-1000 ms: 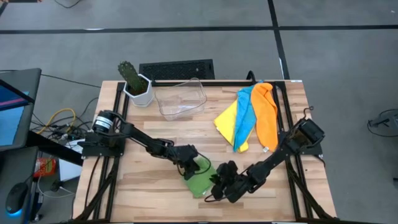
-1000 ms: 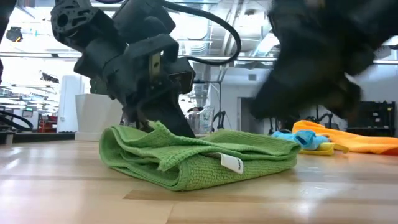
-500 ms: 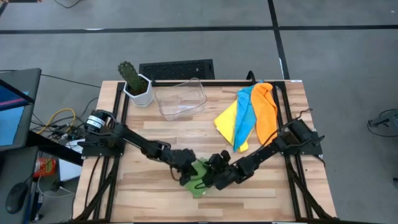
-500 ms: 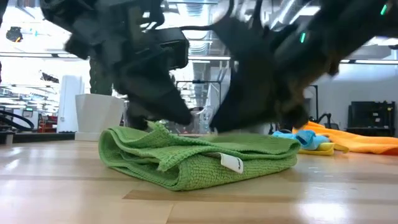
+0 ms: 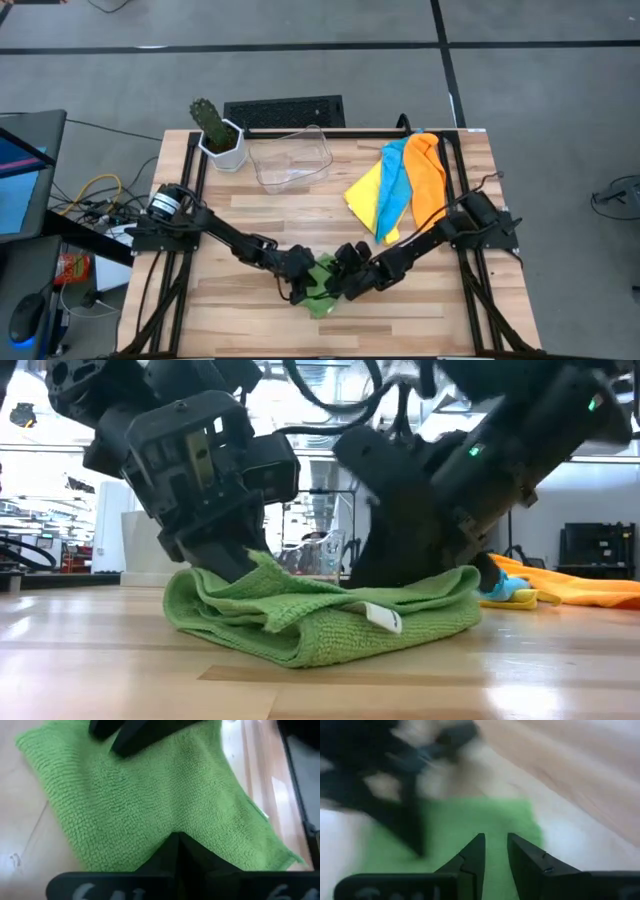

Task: Fold microfiber towels
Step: Fold the green microfiber cloth

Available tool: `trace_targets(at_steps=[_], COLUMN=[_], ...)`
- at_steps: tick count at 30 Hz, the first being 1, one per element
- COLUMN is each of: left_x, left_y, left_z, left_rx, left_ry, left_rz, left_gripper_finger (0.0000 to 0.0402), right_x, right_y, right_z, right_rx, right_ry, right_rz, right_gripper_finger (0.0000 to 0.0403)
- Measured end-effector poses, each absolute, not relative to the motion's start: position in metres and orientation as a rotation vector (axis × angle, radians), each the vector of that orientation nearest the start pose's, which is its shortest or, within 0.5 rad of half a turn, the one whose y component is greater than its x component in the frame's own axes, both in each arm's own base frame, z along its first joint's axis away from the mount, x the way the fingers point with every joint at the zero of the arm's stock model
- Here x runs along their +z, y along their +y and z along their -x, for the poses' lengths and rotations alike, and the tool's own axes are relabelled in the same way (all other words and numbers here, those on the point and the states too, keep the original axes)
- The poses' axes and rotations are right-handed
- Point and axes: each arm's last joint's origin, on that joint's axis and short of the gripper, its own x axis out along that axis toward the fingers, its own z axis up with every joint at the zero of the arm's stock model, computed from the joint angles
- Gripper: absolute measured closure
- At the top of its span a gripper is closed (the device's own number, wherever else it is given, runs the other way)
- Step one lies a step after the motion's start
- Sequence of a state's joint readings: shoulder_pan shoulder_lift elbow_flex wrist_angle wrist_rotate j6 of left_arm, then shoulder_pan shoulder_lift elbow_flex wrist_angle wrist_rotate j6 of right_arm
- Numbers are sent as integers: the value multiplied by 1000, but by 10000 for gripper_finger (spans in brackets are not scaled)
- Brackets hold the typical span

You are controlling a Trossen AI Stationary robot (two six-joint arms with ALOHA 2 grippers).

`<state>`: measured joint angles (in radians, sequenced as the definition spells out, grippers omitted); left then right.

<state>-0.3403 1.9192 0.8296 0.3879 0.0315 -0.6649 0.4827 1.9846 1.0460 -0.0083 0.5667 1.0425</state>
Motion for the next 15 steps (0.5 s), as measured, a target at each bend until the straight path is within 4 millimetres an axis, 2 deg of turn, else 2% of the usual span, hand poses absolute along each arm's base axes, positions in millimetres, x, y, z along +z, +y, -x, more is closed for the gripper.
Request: trace_targets(at_steps=[3, 5, 7, 15], left_x=[108, 117, 121, 118], left_y=[-116, -116, -116, -113], left_z=[-330, -330, -331, -329], left_rx=[-143, -150, -131, -115], left_ry=[772, 732, 715, 741], left_rz=[546, 537, 522, 511], left_gripper_finger=[398, 398, 398, 398], right_x=[137, 144, 140, 99], right_y=[171, 180, 188, 209], right_z=[-336, -331, -325, -298], right_rx=[-406, -373, -369, -505], right_ry=[569, 549, 564, 684], right_rz=[-498, -468, -452, -516], right_gripper_finger=[296, 296, 296, 296])
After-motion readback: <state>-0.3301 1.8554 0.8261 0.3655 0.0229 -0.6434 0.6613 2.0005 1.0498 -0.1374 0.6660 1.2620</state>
